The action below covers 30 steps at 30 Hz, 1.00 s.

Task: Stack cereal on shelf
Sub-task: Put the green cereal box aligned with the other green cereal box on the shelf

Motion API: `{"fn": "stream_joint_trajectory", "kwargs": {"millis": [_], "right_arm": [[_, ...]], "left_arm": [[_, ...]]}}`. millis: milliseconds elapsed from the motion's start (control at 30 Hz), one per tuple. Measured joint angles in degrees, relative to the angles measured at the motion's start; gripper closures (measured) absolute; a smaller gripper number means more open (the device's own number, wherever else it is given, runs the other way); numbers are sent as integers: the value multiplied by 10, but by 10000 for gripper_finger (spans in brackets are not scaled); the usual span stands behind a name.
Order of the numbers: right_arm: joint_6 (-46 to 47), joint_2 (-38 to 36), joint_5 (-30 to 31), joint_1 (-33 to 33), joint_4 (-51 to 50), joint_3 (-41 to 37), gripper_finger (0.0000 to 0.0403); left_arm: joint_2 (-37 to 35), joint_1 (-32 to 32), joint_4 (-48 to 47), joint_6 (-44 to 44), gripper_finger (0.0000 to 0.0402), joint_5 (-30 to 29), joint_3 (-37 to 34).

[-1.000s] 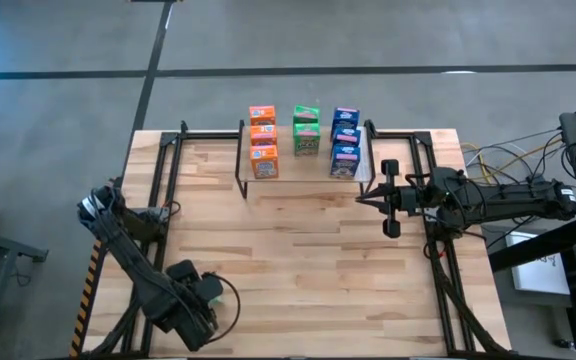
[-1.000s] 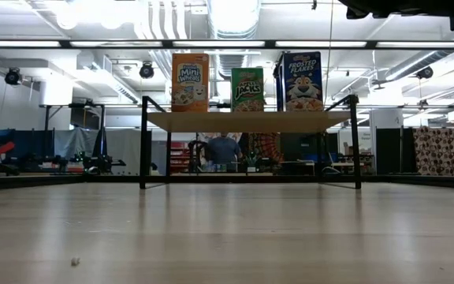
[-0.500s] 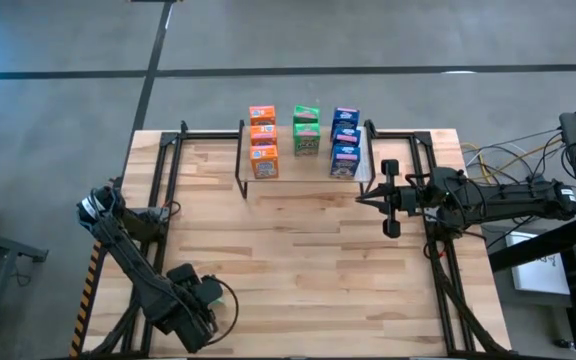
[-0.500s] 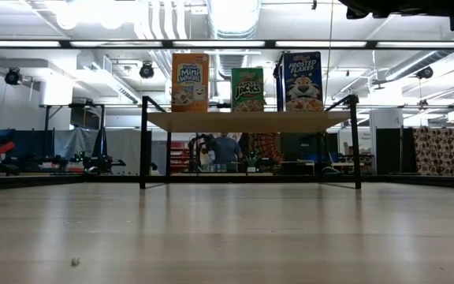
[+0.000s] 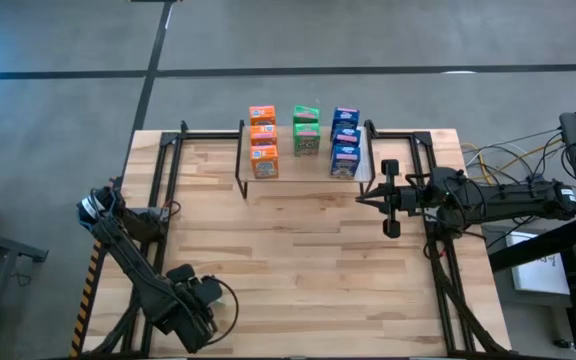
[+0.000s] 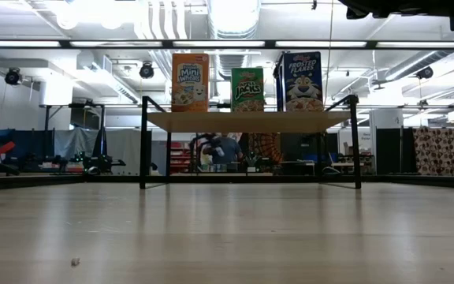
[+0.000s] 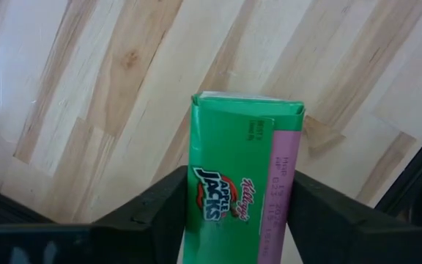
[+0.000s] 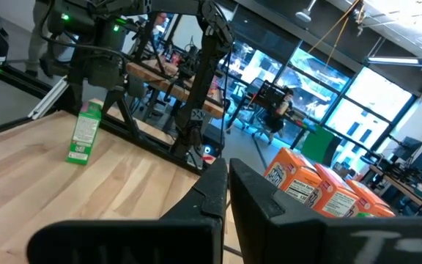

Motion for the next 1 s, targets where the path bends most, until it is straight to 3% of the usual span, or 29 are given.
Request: {"fn": "stream_joint_trajectory", "kwargs": {"millis": [600, 833, 1000], "right_arm": [[0, 0, 0, 0, 0, 0, 394], [1, 0, 0, 0, -1, 0, 394], [1, 0, 0, 0, -6, 0, 394]], "left_arm": [[0, 3, 0, 12, 240, -4, 13], [0, 35, -11, 77, 240, -86, 82], [0, 68, -19, 179, 240, -178, 132]]}}
